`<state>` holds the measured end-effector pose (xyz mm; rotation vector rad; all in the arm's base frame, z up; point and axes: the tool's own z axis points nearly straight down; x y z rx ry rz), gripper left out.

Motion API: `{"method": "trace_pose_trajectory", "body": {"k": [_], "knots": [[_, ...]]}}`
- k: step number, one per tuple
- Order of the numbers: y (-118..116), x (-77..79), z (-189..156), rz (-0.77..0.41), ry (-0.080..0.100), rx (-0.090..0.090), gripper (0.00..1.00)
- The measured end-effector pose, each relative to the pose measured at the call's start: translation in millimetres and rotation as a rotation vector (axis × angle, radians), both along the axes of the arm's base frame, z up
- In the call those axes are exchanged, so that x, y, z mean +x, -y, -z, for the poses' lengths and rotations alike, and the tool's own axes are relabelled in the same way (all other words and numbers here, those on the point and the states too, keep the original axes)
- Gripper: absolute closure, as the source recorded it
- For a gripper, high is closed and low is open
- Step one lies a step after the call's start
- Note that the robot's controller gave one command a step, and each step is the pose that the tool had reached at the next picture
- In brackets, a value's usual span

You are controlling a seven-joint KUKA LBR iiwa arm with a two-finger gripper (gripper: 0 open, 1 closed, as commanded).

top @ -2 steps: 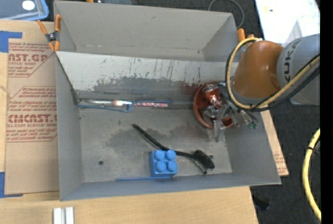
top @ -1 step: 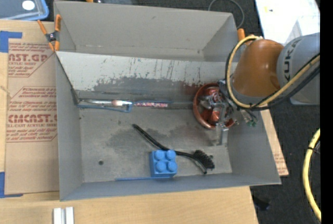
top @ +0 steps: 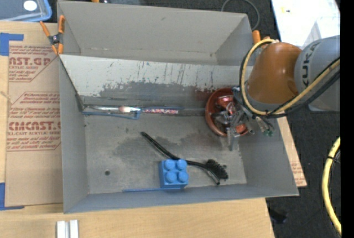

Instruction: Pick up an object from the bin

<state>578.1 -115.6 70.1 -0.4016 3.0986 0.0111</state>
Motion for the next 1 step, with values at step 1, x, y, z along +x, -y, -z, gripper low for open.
{"method": "trace_pose_trajectory", "body": {"k": [1], "knots": [[-0.1,0.0,0.1,0.000,0.000,0.000,1.00]]}}
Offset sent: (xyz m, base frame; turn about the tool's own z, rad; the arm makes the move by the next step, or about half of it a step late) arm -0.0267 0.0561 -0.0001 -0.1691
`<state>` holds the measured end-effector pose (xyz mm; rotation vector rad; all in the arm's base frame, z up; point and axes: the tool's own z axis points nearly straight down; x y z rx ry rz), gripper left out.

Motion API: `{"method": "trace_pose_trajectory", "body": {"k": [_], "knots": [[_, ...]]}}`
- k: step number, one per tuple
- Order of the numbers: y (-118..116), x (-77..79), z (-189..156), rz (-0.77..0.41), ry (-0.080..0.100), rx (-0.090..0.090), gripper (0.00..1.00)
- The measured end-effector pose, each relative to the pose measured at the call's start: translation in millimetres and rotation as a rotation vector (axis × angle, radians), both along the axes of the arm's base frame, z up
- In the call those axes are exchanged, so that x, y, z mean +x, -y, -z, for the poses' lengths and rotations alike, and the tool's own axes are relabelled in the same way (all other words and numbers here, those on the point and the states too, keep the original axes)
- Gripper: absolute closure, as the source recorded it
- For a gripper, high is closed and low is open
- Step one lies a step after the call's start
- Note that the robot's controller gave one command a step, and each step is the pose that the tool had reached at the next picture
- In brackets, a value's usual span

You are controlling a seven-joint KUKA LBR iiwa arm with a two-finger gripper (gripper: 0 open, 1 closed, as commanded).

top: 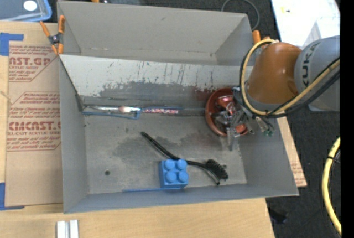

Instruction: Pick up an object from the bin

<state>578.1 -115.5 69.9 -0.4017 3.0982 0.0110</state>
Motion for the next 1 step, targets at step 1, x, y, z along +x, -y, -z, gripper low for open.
{"method": "trace_pose_trajectory", "body": {"k": [1], "knots": [[-50.5,-20.4,-4.6,-0.155,0.017,-0.007,1.00]]}}
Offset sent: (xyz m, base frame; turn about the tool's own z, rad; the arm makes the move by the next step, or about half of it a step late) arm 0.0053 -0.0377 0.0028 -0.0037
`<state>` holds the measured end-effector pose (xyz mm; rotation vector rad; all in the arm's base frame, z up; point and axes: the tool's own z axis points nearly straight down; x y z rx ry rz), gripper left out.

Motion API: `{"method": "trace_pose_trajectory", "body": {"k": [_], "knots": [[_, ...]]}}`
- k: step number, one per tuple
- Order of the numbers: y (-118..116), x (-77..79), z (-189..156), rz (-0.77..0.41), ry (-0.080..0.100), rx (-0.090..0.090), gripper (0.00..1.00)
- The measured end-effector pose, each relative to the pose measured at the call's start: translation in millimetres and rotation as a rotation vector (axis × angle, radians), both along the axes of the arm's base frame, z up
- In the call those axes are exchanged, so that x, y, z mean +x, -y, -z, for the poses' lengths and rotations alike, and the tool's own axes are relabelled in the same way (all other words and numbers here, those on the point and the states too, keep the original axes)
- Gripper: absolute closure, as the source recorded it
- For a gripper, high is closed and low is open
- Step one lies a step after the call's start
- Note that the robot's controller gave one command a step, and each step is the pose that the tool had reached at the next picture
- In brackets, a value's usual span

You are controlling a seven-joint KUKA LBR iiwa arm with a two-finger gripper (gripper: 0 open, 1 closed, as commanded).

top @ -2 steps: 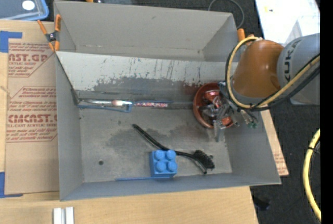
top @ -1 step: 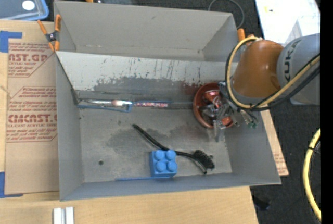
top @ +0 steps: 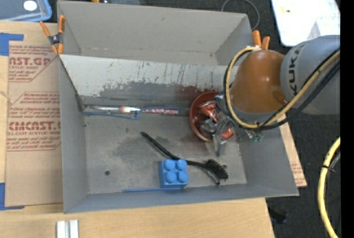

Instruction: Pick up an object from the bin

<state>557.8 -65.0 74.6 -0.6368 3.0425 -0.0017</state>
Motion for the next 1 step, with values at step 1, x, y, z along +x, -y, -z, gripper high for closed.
{"method": "trace_pose_trajectory", "body": {"k": [1], "knots": [[88.5,26.5,-0.8,0.150,-0.011,0.004,1.00]]}}
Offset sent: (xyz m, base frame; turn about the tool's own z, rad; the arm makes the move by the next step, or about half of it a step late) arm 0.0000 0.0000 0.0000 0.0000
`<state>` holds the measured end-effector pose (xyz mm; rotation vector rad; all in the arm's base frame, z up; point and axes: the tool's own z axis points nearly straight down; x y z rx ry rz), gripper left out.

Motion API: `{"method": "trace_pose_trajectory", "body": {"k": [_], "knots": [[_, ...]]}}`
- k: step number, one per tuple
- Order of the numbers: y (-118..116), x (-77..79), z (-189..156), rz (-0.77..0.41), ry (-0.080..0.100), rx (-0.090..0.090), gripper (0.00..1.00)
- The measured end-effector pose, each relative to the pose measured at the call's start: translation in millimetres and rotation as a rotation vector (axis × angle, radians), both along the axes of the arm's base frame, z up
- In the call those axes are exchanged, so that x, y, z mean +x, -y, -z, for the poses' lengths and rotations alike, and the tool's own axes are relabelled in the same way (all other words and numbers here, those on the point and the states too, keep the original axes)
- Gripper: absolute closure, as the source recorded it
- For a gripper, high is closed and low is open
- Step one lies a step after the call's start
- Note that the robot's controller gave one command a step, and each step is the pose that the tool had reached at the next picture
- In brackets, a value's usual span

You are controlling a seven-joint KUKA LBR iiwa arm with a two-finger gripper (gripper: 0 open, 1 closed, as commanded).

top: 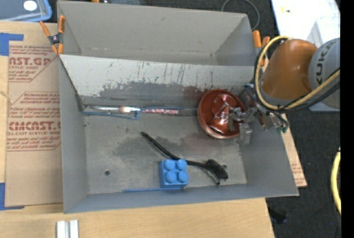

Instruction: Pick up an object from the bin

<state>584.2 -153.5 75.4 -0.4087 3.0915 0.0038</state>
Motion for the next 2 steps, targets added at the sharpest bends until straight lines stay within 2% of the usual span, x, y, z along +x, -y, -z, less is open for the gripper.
{"method": "trace_pose_trajectory", "body": {"k": [1,2], "knots": [[-0.2,0.0,0.0,0.000,0.000,0.000,1.00],[-47.8,-8.9,3.9,-0.016,-0.004,-0.001,1.00]]}}
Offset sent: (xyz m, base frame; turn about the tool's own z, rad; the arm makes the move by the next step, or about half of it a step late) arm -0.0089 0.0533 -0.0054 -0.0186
